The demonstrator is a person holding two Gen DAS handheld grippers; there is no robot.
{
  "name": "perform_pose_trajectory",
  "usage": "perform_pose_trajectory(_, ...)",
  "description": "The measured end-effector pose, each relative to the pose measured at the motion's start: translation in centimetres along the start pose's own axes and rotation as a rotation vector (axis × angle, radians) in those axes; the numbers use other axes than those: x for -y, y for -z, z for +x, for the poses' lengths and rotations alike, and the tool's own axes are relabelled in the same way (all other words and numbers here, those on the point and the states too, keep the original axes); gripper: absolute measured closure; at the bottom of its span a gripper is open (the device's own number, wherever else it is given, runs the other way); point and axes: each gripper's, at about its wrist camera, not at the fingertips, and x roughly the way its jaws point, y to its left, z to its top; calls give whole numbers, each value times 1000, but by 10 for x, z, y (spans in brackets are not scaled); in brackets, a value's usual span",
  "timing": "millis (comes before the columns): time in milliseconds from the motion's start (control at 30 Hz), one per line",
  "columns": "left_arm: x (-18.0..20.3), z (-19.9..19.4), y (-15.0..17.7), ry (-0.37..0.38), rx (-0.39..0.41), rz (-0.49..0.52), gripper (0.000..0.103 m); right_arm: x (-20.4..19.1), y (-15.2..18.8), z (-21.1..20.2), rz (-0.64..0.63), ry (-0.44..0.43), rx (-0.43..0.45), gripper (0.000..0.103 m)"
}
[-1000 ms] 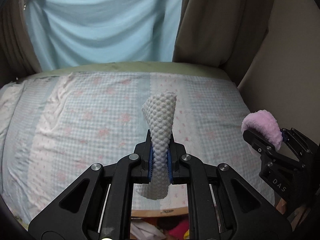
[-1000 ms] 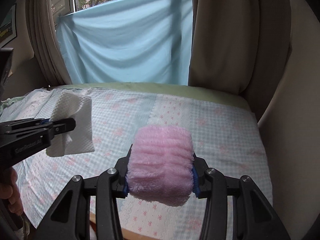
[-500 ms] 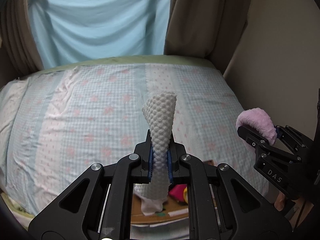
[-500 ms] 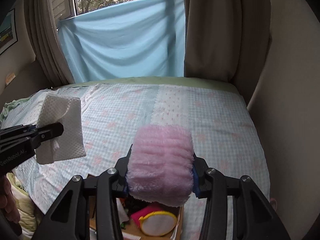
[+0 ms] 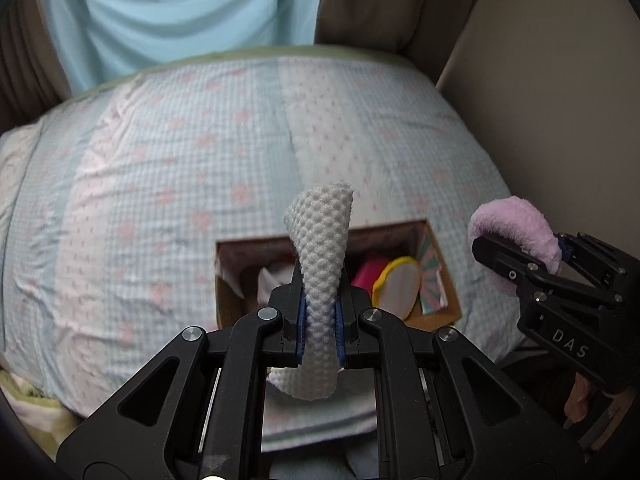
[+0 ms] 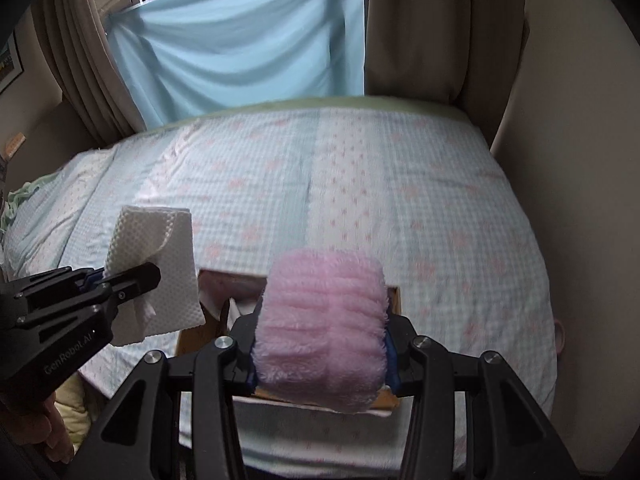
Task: Organize soft objects
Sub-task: 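Carry white cloth and pink scrunchie into the box and open both tools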
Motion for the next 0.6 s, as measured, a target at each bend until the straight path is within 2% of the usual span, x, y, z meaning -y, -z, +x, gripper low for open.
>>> perform_pose_trajectory(233, -1, 61, 23, 2, -116, 25, 94, 3, 30, 50, 25, -19, -129, 61)
perform_pose_trajectory(333, 5, 91, 26, 34, -176, 42, 94, 7, 40, 69, 43, -35, -172, 61)
perform_pose_trajectory(600, 11, 144, 33, 17, -271, 91, 94, 17, 43, 121, 76, -57, -264, 61)
